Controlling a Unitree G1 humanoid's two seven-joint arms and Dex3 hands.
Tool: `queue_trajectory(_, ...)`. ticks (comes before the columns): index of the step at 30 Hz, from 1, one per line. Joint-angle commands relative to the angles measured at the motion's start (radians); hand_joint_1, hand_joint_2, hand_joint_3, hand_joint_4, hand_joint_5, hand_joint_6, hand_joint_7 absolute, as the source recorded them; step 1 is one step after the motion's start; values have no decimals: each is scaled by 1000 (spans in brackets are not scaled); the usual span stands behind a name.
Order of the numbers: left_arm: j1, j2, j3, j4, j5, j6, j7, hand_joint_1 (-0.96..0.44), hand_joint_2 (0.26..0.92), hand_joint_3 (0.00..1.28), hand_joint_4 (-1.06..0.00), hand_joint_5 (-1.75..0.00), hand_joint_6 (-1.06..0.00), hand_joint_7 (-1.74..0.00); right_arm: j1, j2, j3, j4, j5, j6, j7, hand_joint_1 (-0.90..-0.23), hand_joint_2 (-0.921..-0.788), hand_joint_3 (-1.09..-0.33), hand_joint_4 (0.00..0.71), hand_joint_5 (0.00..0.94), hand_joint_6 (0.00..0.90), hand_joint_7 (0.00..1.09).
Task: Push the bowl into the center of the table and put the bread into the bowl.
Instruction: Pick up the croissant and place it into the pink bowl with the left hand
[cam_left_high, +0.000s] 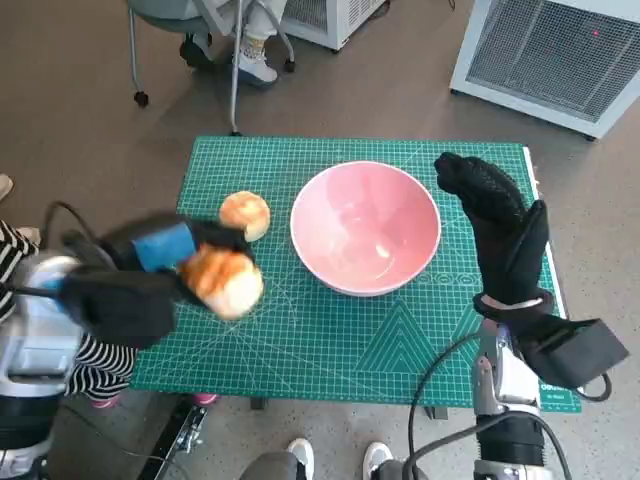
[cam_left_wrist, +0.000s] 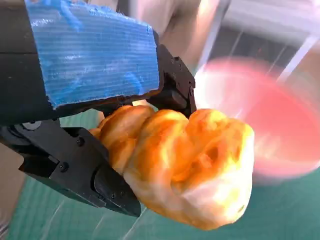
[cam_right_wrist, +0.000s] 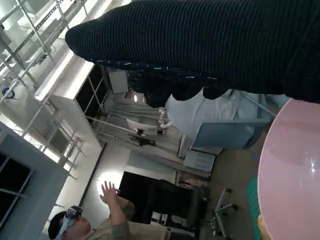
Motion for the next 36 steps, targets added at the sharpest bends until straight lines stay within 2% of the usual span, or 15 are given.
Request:
queue_trajectory(1,-71,-72,-4,-14,-5,-29,77,2,921,32,-792,-1070,-601,-1165,2,-2,-5,25,16,16,14,-679,-921,-767,152,0,55,448)
queue_trajectory(4,-132,-131,-53,8,57,-48,145,2,920,44,-778,-1083,-588,-1182,2,-3,-6,26,18,16,18,-679,-921,-767,151,0,53,452)
queue_trajectory(9,-206,-210,-130,66,144,-68,213,1,920,62,-761,-1113,-564,-1198,6,-5,-7,17,25,23,23,-680,-921,-766,152,1,50,458)
queue_trajectory(13,-292,-279,-210,133,221,-27,226,1,920,53,-767,-1086,-579,-1204,14,-8,-8,1,29,29,24,-680,-921,-764,153,1,54,465)
queue_trajectory(19,-395,-358,-291,296,282,-27,231,1,920,38,-756,-1080,-618,-1183,29,-11,-7,-23,27,34,19,-680,-921,-762,156,2,56,472)
queue_trajectory(23,-445,-406,-328,424,301,-48,243,0,920,64,-744,-1152,-580,-1159,42,-16,-10,-33,23,30,18,-681,-921,-761,156,2,53,473)
queue_trajectory(27,-467,-440,-351,516,308,-65,254,0,921,121,-714,-1181,-480,-1255,50,-21,-14,-36,19,24,15,-682,-921,-757,152,1,42,470)
queue_trajectory(28,-471,-449,-358,539,311,-67,256,-3,899,117,-668,-1068,-442,-1157,52,-22,-16,-36,17,22,13,-682,-921,-757,153,1,41,470)
queue_trajectory(30,-479,-466,-373,587,318,-69,254,-18,858,79,-587,-563,-403,-708,54,-25,-19,-35,14,18,10,-683,-921,-755,154,3,39,468)
queue_trajectory(31,-483,-472,-381,613,320,-75,250,-22,854,69,-573,-460,-401,-611,55,-25,-20,-35,13,16,8,-683,-921,-754,154,3,39,468)
queue_trajectory(32,-486,-475,-386,632,321,-80,248,-48,844,49,-495,-294,-373,-436,56,-26,-21,-34,12,14,6,-683,-921,-754,155,3,39,468)
queue_trajectory(34,-494,-479,-397,669,325,-95,245,-97,831,27,-384,-120,-330,-239,58,-26,-22,-34,9,11,3,-684,-921,-752,156,3,39,467)
queue_trajectory(36,-503,-480,-418,710,341,-111,242,-181,823,17,-280,-62,-279,-150,60,-27,-23,-34,6,7,0,-685,-921,-751,157,4,40,467)
